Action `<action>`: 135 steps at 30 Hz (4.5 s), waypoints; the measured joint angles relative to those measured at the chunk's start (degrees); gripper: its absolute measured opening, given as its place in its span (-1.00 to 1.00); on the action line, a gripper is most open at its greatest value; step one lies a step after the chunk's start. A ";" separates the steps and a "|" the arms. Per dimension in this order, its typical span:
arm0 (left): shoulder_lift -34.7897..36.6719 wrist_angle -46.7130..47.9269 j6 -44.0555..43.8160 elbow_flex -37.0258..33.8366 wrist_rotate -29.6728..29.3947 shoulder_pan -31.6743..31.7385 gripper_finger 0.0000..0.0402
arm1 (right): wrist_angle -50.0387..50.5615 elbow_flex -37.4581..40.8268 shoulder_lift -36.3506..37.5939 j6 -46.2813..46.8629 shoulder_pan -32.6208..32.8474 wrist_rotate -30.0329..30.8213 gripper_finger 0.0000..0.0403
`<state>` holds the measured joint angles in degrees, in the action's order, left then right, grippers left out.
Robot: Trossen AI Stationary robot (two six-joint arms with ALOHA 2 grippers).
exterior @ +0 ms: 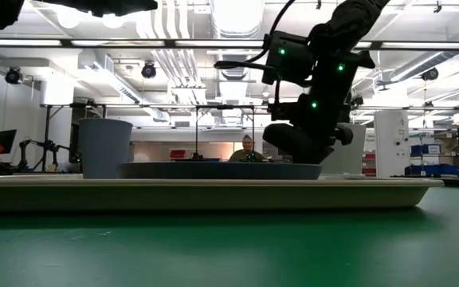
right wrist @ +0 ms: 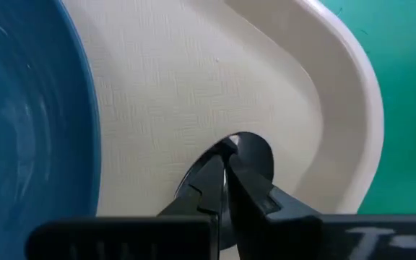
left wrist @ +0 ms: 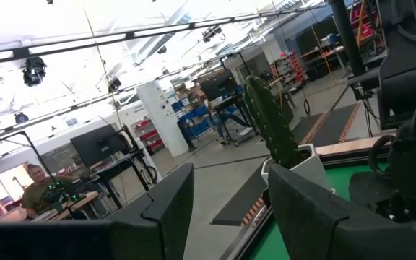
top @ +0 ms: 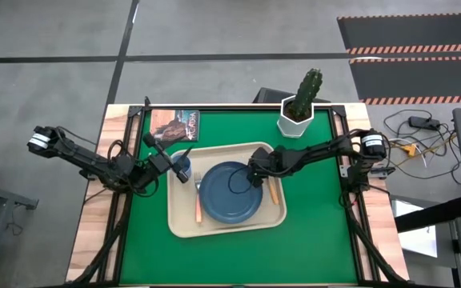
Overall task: Pick and place plate/cup/fork/spoon on tray
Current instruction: Put the yellow spoon on the white serving tray on the right of the blue plate, then return to Home Position
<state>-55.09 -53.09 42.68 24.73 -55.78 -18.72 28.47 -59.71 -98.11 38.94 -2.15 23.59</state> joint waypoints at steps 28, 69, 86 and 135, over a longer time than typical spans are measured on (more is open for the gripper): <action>0.00 0.01 -0.15 0.00 0.02 0.00 -0.20 | 0.49 9.87 11.94 12.13 11.66 -16.11 -0.96; 5.93 13.82 -7.40 0.78 1.43 -4.45 -0.49 | -35.23 15.95 22.09 -34.48 15.12 -10.53 -0.96; 36.80 61.24 -24.79 -7.37 37.36 -5.89 -0.95 | -54.63 39.36 47.51 -50.49 9.86 -10.03 -0.96; 53.58 47.53 -31.78 -24.28 23.62 -5.73 -0.95 | -48.06 59.00 90.18 -56.96 8.11 -20.89 -0.96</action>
<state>-1.51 -5.56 10.90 0.45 -32.16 -24.45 -19.59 -0.71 -7.93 -18.02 5.96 2.70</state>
